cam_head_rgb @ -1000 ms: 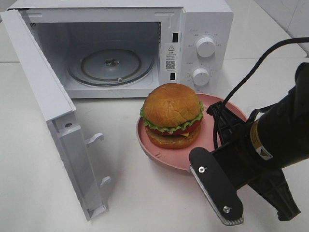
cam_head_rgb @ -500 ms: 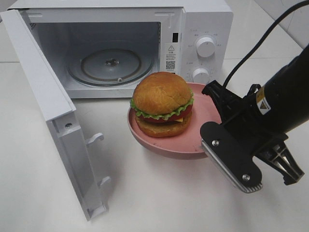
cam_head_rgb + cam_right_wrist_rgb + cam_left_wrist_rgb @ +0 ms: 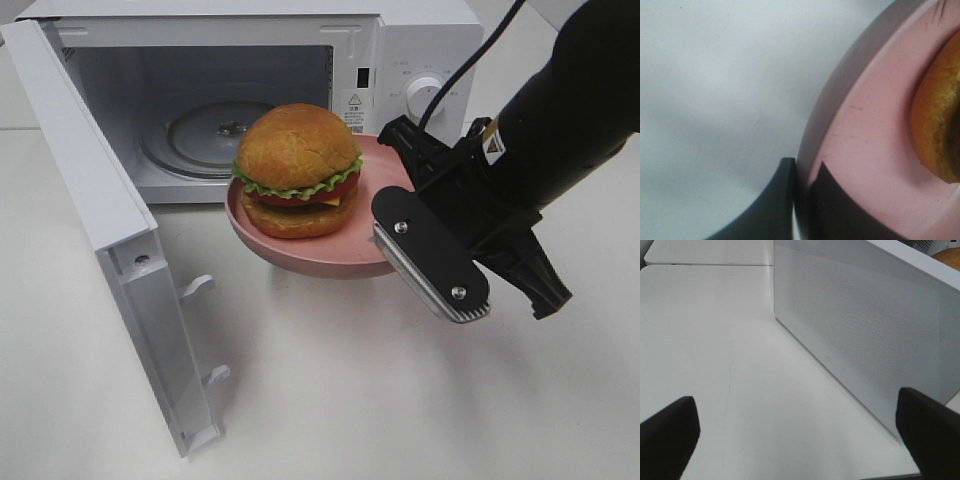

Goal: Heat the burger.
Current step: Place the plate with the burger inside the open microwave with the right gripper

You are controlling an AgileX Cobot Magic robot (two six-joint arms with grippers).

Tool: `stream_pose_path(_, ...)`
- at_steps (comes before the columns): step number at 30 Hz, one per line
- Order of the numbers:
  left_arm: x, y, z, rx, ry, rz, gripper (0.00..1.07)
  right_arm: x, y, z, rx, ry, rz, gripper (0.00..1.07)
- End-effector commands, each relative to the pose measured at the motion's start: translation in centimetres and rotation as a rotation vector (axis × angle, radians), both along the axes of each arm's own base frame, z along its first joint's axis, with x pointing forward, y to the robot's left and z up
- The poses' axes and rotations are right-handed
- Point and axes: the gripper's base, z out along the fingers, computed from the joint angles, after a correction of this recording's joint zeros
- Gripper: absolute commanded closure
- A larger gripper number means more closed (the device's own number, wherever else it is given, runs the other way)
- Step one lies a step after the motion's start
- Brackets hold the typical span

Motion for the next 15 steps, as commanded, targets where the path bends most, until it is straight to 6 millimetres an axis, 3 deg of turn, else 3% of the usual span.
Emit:
stream_pose_path(1,-0.2,0.0,0.0,-0.003,-0.021,0.001,0.07,0.8,1.0,1.1,0.084,-0.049,0.015,1.07)
stream_pose_path(15,-0.2,0.0,0.0,-0.003,-0.021,0.001,0.07,3.0,4.7,0.4,0.108,-0.06,0.071,1.07)
